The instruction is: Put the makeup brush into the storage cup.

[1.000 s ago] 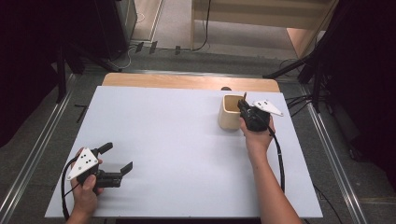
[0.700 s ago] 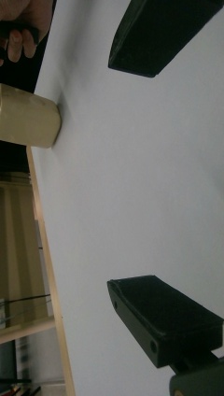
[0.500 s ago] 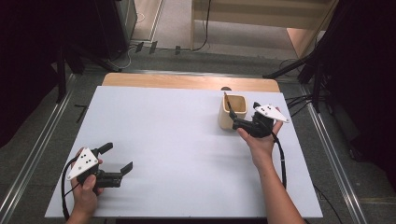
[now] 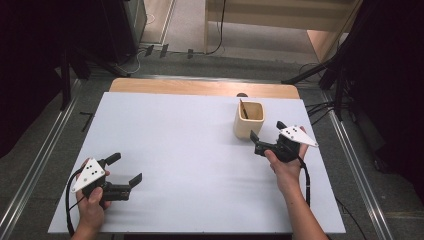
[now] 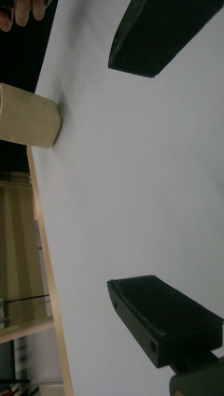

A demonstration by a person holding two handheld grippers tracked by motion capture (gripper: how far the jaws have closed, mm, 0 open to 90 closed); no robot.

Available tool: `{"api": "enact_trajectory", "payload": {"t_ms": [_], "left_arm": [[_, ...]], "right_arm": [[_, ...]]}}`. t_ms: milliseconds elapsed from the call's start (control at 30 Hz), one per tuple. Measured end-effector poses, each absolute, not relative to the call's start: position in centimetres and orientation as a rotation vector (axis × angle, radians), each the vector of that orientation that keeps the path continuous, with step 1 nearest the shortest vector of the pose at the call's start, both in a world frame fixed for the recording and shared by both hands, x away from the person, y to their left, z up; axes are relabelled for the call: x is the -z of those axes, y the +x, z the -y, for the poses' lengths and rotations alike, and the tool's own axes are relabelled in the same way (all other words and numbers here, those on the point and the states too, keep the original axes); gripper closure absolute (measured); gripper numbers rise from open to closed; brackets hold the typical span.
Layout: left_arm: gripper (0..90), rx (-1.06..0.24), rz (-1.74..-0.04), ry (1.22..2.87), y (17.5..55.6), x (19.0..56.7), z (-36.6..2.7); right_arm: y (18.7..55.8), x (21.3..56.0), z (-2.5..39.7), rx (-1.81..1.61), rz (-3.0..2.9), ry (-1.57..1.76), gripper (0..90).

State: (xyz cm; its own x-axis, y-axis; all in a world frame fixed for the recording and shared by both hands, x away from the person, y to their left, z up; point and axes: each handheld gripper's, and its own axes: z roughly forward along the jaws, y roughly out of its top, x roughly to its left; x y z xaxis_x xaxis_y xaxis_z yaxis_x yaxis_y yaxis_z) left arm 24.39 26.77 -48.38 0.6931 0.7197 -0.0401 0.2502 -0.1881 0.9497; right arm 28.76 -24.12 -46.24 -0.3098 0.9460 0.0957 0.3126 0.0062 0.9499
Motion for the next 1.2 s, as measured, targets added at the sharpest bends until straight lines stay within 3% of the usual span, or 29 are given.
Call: {"api": "enact_trajectory", "payload": {"t_ms": [1200], "left_arm": [[0.0,-0.509,-0.779,1.741,24.3,48.2,-26.8]], "right_arm": [[20.4,49.4,28.6,-1.224,-1.711,1.323,0.0]]}}
